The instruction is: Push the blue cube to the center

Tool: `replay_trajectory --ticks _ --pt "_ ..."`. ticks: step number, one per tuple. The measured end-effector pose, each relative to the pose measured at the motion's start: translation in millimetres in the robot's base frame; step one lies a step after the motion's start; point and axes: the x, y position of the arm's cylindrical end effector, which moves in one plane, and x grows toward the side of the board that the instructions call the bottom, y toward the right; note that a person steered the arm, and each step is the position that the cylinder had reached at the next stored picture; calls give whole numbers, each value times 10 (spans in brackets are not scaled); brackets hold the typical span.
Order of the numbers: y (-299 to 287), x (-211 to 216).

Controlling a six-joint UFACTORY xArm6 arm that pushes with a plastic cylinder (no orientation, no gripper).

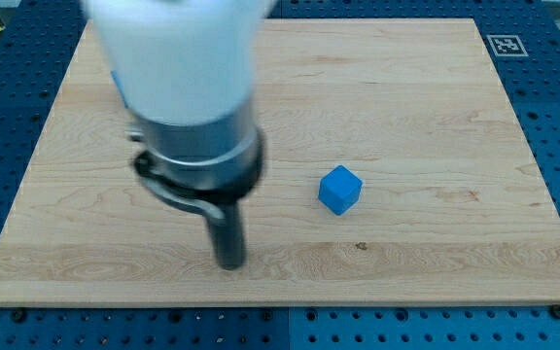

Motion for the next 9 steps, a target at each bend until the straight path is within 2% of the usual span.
replay_trajectory --ticks 2,9 --pt "390 58" --pt "688 58"
